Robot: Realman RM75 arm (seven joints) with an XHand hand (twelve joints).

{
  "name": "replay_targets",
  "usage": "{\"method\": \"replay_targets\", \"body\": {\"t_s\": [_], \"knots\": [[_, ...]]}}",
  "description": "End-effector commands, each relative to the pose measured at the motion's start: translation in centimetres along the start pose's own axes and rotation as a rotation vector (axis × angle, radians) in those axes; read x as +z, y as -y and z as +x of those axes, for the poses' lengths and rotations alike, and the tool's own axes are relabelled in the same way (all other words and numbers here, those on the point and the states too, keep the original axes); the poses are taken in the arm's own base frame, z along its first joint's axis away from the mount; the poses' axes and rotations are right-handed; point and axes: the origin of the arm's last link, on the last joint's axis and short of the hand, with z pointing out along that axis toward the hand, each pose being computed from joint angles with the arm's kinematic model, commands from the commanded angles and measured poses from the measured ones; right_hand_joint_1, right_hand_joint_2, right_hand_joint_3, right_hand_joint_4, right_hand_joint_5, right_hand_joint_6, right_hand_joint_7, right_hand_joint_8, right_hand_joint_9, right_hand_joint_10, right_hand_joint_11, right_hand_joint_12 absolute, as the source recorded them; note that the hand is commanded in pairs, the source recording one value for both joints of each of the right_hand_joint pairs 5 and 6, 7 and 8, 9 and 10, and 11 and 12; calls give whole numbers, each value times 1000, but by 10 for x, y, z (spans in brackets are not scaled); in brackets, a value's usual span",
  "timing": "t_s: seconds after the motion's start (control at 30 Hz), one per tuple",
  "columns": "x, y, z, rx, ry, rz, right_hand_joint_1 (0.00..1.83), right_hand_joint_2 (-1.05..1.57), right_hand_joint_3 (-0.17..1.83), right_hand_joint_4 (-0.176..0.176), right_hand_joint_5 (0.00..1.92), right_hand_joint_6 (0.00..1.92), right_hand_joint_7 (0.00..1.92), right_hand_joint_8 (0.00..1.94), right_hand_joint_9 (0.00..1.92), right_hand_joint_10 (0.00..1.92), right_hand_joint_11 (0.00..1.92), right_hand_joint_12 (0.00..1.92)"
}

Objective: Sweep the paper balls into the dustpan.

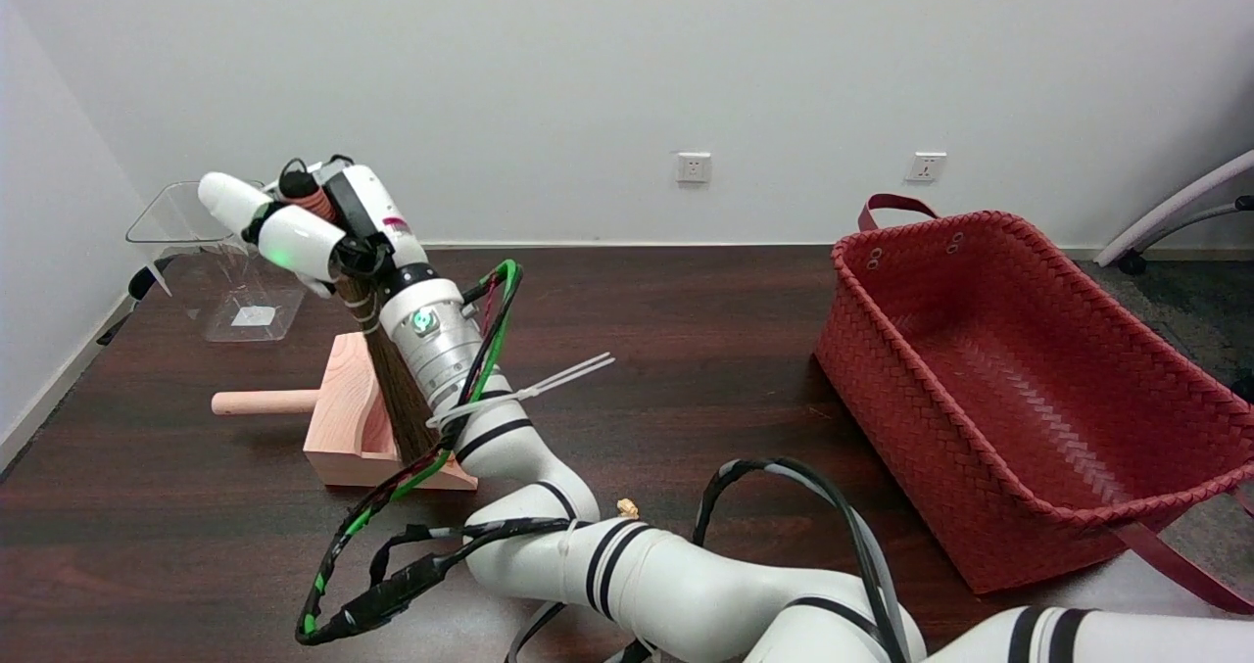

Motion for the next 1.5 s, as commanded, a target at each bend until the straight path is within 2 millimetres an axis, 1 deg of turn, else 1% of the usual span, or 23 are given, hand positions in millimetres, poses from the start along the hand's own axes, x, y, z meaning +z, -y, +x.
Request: {"method": "replay_targets", "body": {"t_s": [0.03,0.17,0.27,0.47,0.5,0.53,0.73,0.9,1.1,1.23,1.5], "knots": [[6,17,11,-120,-23,76,670,1459,133,0,1920,1920,1920,1920,1920,1920,1920,1920],[10,11,4,-248,32,37,697,1423,144,0,1920,1920,1920,1920,1920,1920,1920,1920],[13,5,-1,-309,72,0,712,1399,173,0,1920,1920,1920,1920,1920,1920,1920,1920],[6,-19,-7,-367,127,-85,721,1371,243,0,1920,1920,1920,1920,1920,1920,1920,1920],[2,-28,-5,-381,133,-121,720,1368,251,0,1920,1920,1920,1920,1920,1920,1920,1920],[4,-25,-11,-386,151,-116,716,1369,259,0,1920,1920,1920,1920,1920,1920,1920,1920],[-2,-41,-19,-421,212,-194,673,1408,291,0,1920,1920,1920,1920,1920,1920,1920,1920],[-6,-46,-20,-447,223,-213,657,1426,288,0,1920,1920,1920,1920,1920,1920,1920,1920],[-10,-51,-21,-432,227,-237,646,1439,274,0,1920,1920,1920,1920,1920,1920,1920,1920],[-9,-50,-20,-400,207,-241,622,1469,250,0,1920,1920,1920,1920,1920,1920,1920,1920],[-5,-43,-21,-250,176,-225,580,1525,151,0,1920,1920,1920,1920,1920,1920,1920,1920]]}}
